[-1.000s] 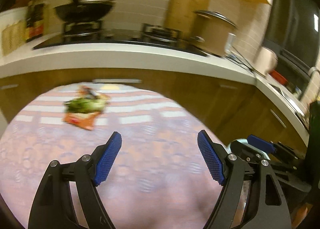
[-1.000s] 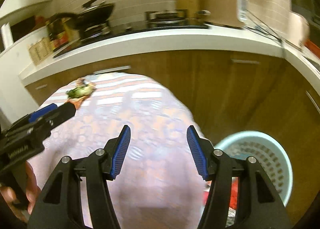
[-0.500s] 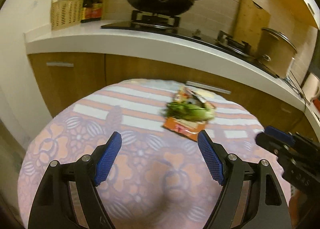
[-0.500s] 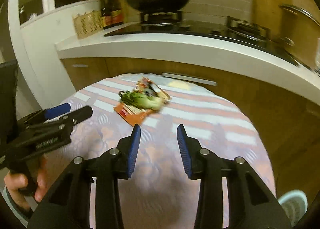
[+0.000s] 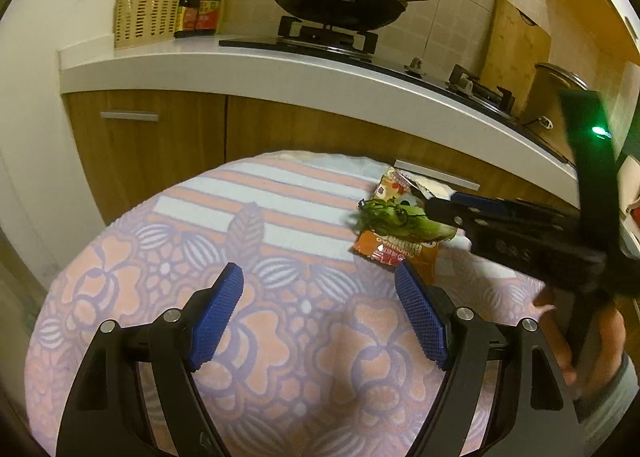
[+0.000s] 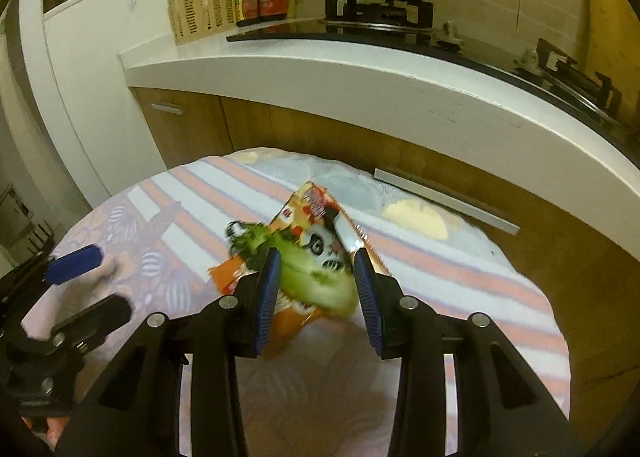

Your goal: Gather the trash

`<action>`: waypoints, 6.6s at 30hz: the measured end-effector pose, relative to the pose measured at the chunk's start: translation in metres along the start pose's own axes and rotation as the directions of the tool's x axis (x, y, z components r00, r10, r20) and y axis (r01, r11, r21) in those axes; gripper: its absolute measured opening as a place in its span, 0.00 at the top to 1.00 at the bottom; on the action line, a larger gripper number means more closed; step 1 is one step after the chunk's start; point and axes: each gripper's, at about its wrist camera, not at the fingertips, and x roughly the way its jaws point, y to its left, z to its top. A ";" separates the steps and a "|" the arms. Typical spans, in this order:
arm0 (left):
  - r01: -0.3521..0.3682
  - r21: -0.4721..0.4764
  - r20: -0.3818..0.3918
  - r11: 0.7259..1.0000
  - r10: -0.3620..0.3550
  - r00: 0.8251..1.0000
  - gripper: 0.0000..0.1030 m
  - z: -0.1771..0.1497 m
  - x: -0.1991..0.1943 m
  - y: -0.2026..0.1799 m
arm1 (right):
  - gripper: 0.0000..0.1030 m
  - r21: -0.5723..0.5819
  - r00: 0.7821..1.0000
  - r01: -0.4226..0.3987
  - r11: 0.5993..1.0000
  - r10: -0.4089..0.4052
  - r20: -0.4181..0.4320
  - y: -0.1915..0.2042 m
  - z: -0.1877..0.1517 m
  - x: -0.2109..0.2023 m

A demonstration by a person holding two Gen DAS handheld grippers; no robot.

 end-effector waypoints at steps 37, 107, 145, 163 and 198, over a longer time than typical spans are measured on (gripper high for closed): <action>0.009 -0.023 -0.010 1.000 -0.009 1.000 0.26 -0.003 -0.002 0.003 | 0.79 0.146 0.985 -0.167 0.975 0.158 0.073 0.003 -0.039 -0.077; 0.535 0.123 -0.011 0.836 -0.538 0.843 0.93 -0.003 -0.117 -0.098 | 0.80 0.419 0.945 0.209 0.884 -0.293 0.146 -0.025 -0.167 -0.230; 0.759 0.267 -0.432 0.593 -0.631 0.645 0.45 -0.119 -0.063 -0.361 | 0.79 0.695 0.852 0.426 0.579 -0.514 -0.095 -0.157 -0.340 -0.338; 0.760 0.241 -0.441 0.603 -0.630 0.640 0.43 -0.124 -0.058 -0.333 | 0.52 0.681 0.843 0.442 0.584 -0.530 -0.093 -0.145 -0.334 -0.340; 0.402 0.410 0.083 0.819 -0.472 0.878 0.08 -0.112 -0.128 -0.220 | 0.17 0.587 0.627 0.586 0.559 -0.771 0.108 -0.030 -0.277 -0.348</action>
